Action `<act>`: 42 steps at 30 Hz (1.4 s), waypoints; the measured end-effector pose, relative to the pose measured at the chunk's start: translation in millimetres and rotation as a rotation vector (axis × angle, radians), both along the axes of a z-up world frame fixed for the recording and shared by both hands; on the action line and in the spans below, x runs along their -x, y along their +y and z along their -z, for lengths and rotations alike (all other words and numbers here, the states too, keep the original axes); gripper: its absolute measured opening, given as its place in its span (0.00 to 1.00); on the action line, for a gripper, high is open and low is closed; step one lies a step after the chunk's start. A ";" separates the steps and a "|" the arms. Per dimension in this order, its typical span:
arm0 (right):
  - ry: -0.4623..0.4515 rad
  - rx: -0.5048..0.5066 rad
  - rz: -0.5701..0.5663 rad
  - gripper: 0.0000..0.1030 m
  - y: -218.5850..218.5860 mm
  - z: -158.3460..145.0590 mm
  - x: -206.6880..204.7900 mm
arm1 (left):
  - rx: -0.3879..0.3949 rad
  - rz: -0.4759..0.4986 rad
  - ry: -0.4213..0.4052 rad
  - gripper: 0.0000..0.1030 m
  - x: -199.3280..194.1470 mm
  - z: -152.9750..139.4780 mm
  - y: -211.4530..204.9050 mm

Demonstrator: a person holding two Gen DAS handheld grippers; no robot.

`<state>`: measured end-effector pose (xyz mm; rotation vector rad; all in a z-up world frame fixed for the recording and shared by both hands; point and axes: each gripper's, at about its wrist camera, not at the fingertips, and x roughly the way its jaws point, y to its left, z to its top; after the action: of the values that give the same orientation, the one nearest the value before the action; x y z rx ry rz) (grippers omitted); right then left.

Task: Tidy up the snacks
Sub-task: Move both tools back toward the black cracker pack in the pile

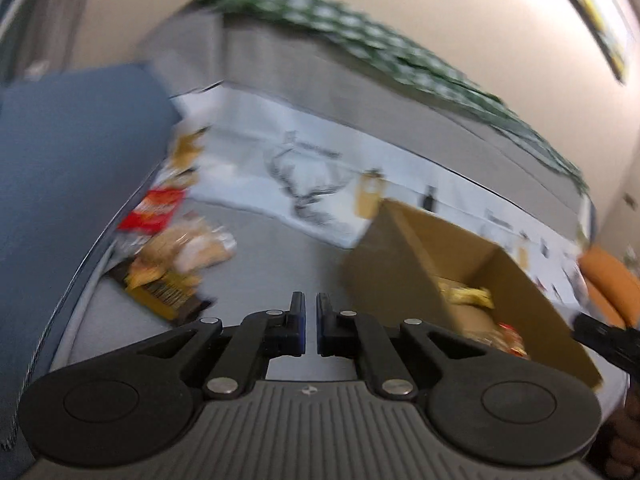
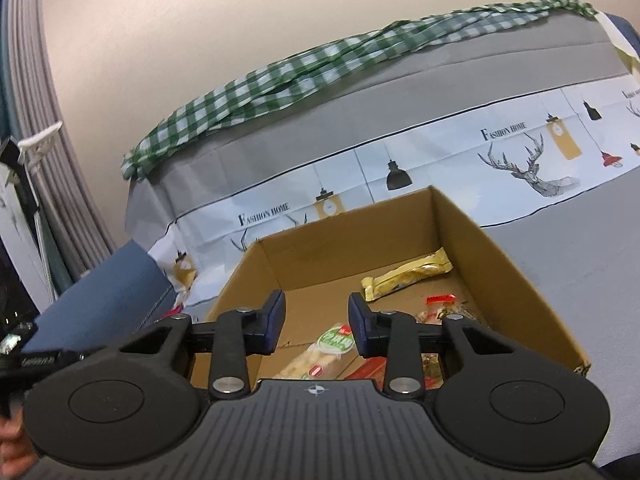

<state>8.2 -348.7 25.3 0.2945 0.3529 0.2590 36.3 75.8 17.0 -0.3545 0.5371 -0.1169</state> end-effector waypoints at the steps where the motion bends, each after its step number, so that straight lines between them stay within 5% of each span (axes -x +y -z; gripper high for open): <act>1: 0.001 0.012 -0.002 0.35 2.5 0.4 0.4 | 0.027 -0.023 0.038 0.05 -1.5 11.6 4.8; 7: 0.020 0.079 -0.015 0.35 19.9 3.3 -1.6 | 0.004 -0.011 0.020 0.06 -15.1 18.5 5.8; 12: 0.037 0.110 -0.023 0.36 32.0 6.4 -4.5 | 0.003 -0.145 0.061 0.17 -35.5 35.0 13.9; 14: 0.045 0.114 -0.024 0.36 35.7 7.7 -5.2 | -0.031 -0.241 0.096 0.49 -45.8 42.6 18.5; 17: 0.048 0.137 -0.036 0.36 43.2 9.5 -4.3 | -0.081 -0.354 0.139 0.74 -59.0 52.6 23.9; 19: 0.044 0.158 -0.046 0.36 48.2 10.1 -2.9 | -0.089 -0.396 0.162 0.81 -66.7 58.4 27.9; 22: 0.042 0.191 -0.051 0.38 54.5 11.1 -2.0 | -0.072 -0.417 0.205 0.83 -79.3 67.2 33.3; 35: 0.073 0.245 -0.011 0.43 64.1 10.4 -9.5 | -0.209 -0.467 0.209 0.92 -111.4 75.9 16.4; 42: 0.108 0.310 0.018 0.50 98.2 -20.6 -29.1 | -0.238 -0.501 0.223 0.51 -105.0 70.6 23.1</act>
<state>37.4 -250.5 46.0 0.0061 0.4902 0.1677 141.3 98.9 -53.5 -0.2613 0.6591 0.4724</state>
